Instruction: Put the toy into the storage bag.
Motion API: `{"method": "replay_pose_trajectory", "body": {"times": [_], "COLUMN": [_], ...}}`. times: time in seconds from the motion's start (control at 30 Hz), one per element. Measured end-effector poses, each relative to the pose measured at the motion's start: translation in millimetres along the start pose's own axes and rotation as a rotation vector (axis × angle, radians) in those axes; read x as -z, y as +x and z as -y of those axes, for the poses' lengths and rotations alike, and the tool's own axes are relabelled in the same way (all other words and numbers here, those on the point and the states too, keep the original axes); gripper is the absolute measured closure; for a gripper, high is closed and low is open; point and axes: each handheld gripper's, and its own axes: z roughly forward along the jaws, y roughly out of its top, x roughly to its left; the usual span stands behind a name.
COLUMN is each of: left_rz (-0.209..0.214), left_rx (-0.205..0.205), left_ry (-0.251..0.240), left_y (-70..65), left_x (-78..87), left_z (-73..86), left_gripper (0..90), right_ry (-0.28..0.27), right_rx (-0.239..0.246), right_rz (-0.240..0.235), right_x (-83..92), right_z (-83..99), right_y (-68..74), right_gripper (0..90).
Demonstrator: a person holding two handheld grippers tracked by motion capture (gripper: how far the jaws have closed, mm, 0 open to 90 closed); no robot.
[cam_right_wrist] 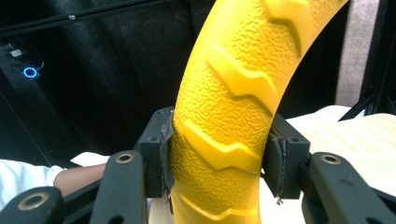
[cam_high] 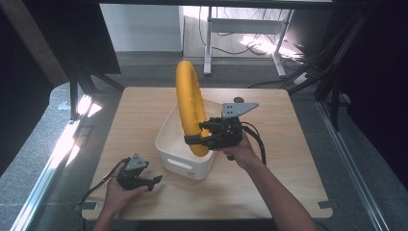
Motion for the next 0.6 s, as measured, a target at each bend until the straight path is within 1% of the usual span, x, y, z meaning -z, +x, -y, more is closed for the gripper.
{"method": "replay_pose_trajectory", "body": {"times": [0.6], "left_rz": [0.002], "left_rx": [-0.001], "left_ry": [0.004], "left_y": [-0.3], "left_x": [-0.9], "left_z": [0.1], "left_gripper": [22.0], "right_ry": [0.02], "right_rx": [-0.023], "right_rz": [0.002], "right_x": [-3.6], "right_z": [10.0], "right_y": [-5.2], "right_gripper": [50.5]}}
